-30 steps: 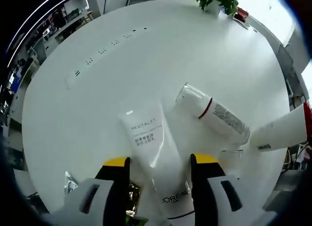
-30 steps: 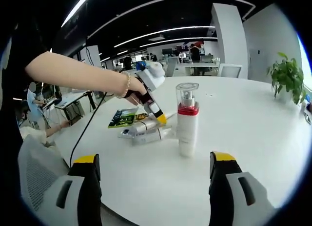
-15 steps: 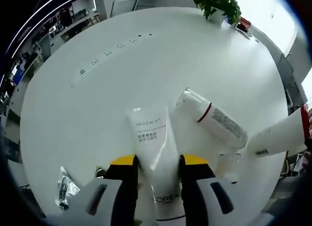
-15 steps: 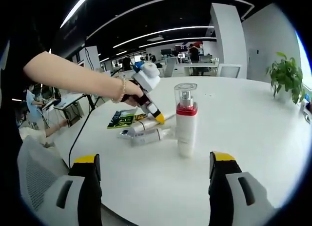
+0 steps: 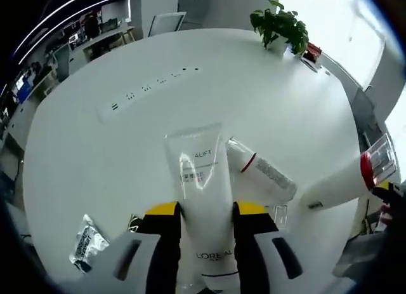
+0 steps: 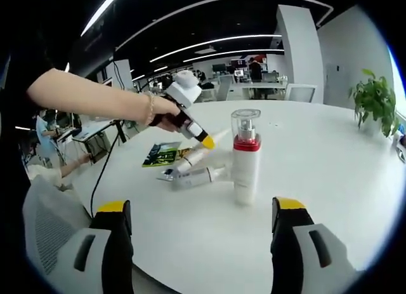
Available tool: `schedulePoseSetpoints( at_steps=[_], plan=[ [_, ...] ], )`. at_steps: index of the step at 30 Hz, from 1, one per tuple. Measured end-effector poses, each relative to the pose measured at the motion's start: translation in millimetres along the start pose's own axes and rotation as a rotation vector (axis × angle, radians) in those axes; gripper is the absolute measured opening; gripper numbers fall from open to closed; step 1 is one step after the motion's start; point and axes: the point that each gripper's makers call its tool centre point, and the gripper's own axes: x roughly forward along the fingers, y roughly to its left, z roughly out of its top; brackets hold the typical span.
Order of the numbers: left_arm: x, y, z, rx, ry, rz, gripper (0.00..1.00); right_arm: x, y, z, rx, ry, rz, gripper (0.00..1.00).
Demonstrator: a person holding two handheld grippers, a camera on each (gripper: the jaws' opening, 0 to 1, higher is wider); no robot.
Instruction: Arrange the skincare products in the storage area until every visible bottle or jar stands upright without overlapping.
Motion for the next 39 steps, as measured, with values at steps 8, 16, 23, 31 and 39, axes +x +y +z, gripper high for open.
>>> schedulePoseSetpoints(
  at_steps=[8,16,23,31,39],
  plan=[
    [-26,-2.6,3.1,0.003,-0.058,-0.002,0.27,0,3,-0.2,-0.013,0.0,0.014,0.89],
    [-48,-6.3,3.2,-0.01,-0.105,-0.007,0.27,0,11,1.5,-0.051,0.001,0.038,0.87],
    [-68,-15.4,2.2,-0.023,-0.153,-0.017,0.26,3,19,2.8,-0.073,0.003,0.076,0.85],
    [-100,-22.2,-3.8,-0.037,-0.208,-0.033,0.26,5,34,9.9,-0.122,0.002,0.125,0.84],
    [-142,-49.4,-3.5,-0.034,-0.286,-0.06,0.26,25,70,43.4,-0.19,-0.054,0.197,0.77]
  ],
)
